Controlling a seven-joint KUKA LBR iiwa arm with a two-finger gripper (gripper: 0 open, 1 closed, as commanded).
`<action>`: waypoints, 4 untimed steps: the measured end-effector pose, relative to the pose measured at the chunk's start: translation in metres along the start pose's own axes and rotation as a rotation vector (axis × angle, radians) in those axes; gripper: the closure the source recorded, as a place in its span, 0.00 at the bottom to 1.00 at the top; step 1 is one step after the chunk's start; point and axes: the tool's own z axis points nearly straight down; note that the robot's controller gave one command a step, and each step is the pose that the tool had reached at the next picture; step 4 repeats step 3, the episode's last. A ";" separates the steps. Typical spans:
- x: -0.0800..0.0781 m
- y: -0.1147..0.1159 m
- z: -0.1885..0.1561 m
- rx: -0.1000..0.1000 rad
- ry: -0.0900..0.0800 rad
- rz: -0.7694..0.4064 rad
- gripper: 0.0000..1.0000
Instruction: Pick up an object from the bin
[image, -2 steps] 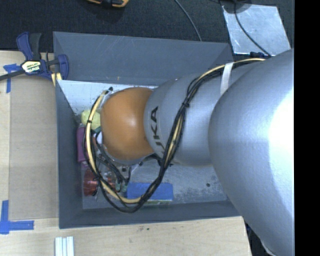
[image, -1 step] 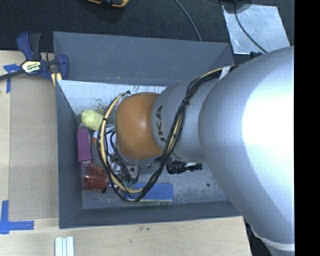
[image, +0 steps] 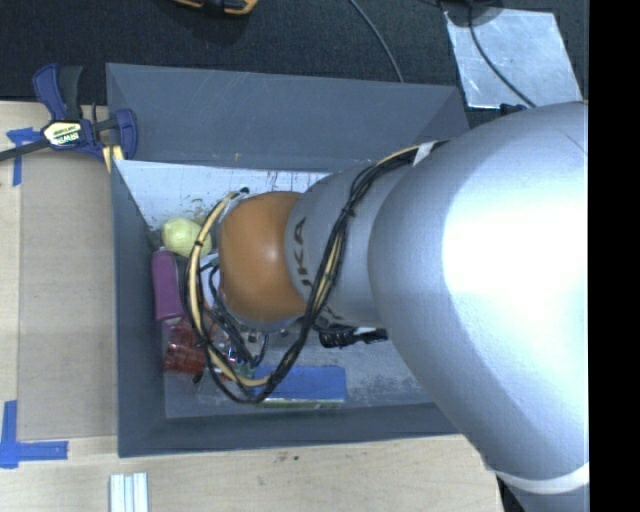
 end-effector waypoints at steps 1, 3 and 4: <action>0.013 0.019 0.000 0.011 0.003 0.060 1.00; 0.016 0.017 -0.032 0.016 0.012 0.060 1.00; 0.016 0.017 -0.032 0.016 0.012 0.060 1.00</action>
Offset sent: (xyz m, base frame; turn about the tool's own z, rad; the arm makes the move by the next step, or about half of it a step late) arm 0.0000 0.0000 0.0000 0.0000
